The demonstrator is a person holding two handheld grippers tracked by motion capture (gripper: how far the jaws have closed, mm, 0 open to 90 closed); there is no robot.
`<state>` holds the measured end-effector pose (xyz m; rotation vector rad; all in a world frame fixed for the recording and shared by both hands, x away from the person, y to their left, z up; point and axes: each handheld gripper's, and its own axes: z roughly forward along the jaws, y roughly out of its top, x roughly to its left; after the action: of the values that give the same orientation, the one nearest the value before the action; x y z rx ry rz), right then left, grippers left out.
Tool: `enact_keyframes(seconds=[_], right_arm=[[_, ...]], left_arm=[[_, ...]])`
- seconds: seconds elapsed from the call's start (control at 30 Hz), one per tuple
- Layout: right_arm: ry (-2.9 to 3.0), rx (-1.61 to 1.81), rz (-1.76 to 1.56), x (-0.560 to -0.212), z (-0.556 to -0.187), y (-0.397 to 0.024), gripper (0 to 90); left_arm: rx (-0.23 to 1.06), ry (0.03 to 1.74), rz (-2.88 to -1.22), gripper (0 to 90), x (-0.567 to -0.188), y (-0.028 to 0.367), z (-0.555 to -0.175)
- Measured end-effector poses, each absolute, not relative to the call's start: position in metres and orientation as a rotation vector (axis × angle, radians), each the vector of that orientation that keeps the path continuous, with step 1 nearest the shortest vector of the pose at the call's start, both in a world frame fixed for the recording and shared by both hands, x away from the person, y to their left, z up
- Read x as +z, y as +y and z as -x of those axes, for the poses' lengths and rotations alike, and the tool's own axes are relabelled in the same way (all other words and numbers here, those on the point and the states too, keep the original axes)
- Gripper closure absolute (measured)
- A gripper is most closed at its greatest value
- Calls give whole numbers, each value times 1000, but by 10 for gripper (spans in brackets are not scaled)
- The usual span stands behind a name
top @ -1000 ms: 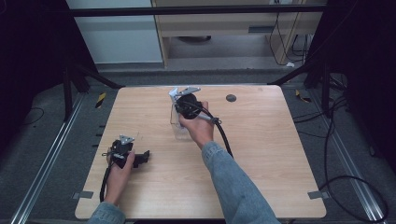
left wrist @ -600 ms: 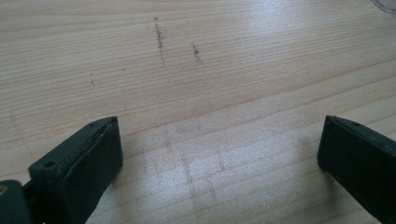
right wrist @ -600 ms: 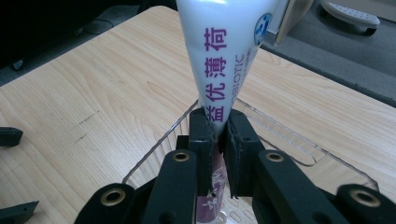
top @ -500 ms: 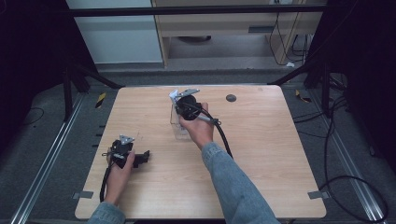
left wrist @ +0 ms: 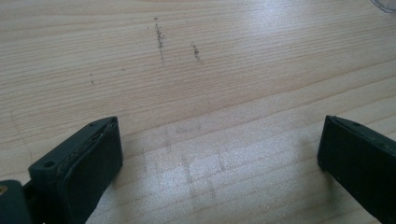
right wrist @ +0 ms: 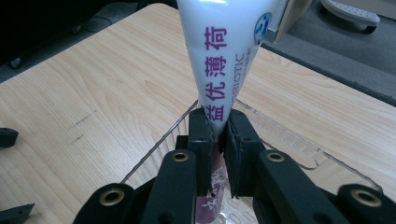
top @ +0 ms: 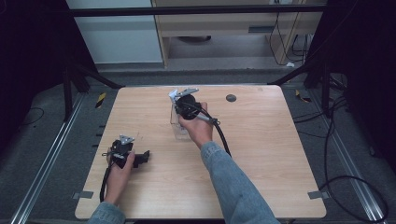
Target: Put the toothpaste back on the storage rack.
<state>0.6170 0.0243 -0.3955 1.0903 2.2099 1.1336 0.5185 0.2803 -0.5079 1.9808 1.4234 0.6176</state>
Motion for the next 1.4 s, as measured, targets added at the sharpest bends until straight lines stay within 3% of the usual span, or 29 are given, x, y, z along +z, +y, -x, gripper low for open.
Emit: enact_keyframes(seconds=[1.4], right_arm=[[2224, 1140, -1113, -396, -628, 30, 794]], left_arm=[[617, 1424, -1981, 0, -508, 280, -519]])
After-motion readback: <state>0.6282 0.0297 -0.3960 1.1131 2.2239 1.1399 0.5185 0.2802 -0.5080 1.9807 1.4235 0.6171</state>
